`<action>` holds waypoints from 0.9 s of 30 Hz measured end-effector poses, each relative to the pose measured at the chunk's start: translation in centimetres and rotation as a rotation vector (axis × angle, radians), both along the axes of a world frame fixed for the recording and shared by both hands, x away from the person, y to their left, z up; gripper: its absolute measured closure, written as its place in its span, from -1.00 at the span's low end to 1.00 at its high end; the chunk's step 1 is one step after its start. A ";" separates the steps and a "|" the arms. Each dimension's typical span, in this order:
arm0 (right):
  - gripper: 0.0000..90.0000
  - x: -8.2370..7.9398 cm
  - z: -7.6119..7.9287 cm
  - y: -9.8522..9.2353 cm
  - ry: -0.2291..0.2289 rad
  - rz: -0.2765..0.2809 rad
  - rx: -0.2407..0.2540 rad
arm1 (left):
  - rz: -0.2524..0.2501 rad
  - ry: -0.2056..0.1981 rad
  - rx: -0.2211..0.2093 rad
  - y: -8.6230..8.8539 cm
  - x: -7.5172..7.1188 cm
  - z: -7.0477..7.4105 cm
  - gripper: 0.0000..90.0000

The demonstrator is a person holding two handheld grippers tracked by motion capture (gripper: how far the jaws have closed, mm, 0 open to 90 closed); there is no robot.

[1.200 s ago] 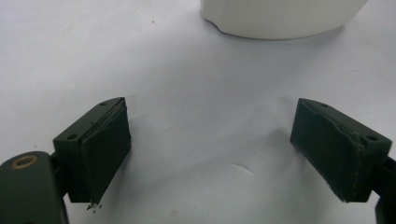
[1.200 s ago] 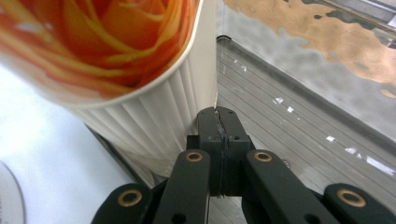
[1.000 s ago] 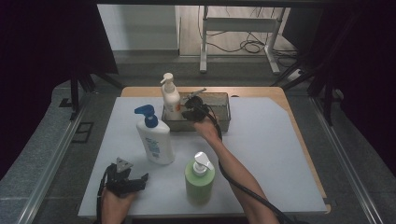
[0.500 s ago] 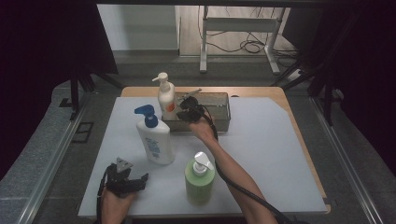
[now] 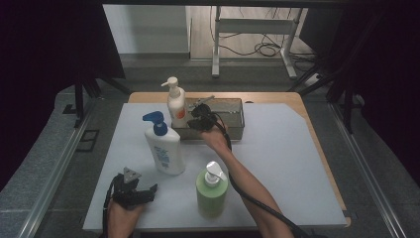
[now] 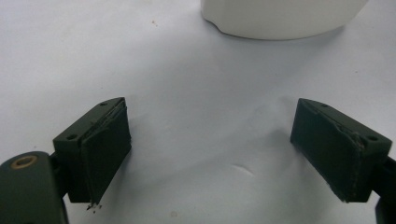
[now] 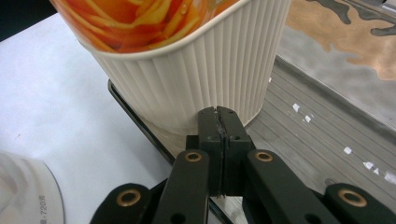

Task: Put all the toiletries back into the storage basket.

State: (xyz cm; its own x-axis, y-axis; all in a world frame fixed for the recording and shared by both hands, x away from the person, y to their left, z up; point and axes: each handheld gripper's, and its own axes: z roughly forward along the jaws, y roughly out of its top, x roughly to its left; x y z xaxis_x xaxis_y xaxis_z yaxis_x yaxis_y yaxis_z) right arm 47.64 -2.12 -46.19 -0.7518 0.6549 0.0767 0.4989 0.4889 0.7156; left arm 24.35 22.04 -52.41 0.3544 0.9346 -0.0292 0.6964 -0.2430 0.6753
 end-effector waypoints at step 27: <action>0.42 -2.0 2.8 -2.7 -0.087 0.062 0.034 | 0.002 -0.004 0.001 0.0 0.0 0.0 -0.75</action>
